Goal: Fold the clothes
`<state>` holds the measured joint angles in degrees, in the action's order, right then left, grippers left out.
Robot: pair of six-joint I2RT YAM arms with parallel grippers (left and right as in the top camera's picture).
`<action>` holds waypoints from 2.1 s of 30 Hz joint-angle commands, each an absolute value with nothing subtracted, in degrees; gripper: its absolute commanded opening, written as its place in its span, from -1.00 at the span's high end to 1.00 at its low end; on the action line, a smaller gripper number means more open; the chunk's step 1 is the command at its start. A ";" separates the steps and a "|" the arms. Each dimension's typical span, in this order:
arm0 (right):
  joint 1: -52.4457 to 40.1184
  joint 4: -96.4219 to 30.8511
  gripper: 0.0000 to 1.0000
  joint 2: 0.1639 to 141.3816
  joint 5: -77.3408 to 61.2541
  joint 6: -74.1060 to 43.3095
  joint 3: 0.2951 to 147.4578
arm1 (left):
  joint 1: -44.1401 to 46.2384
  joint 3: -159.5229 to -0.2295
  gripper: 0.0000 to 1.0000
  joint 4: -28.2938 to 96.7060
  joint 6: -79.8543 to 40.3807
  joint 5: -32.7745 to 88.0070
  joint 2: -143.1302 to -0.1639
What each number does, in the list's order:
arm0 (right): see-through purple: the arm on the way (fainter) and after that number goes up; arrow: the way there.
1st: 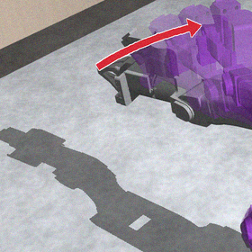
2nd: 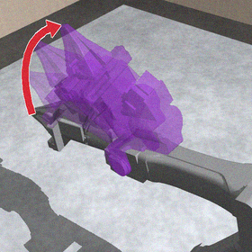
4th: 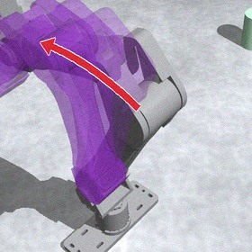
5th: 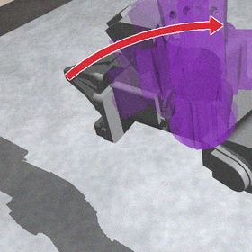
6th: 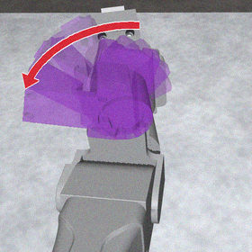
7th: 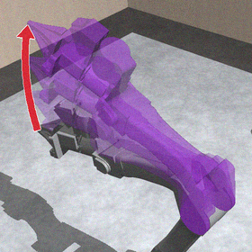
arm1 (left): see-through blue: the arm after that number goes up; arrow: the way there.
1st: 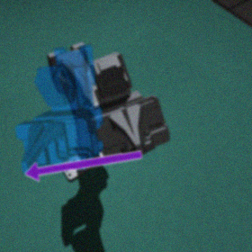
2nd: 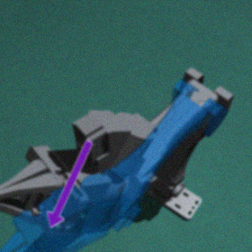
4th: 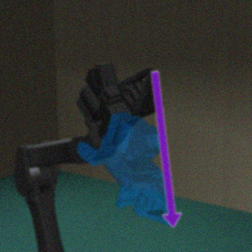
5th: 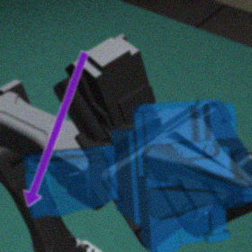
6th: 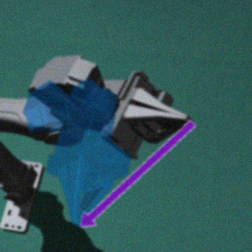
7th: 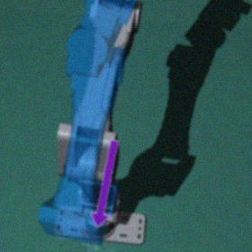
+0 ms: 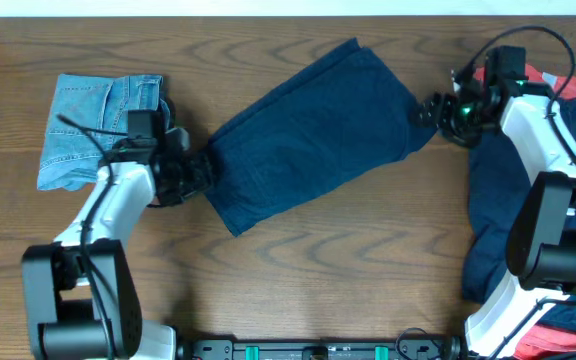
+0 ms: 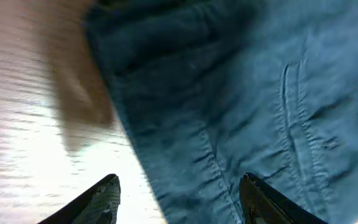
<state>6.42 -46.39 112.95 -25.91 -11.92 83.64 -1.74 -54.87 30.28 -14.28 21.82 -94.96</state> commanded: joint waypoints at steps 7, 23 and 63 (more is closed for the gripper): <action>6.28 -49.39 0.35 112.51 -27.29 -3.49 84.09 | 3.07 -54.59 0.88 26.79 -12.23 17.23 -106.19; -8.21 -34.44 0.62 115.79 -17.47 -9.43 79.44 | 2.48 -54.70 0.88 41.32 -7.97 0.82 -102.02; -5.39 -25.34 -0.26 105.32 -18.02 -12.38 75.72 | -0.56 -47.66 -0.02 42.37 -4.80 21.43 -89.86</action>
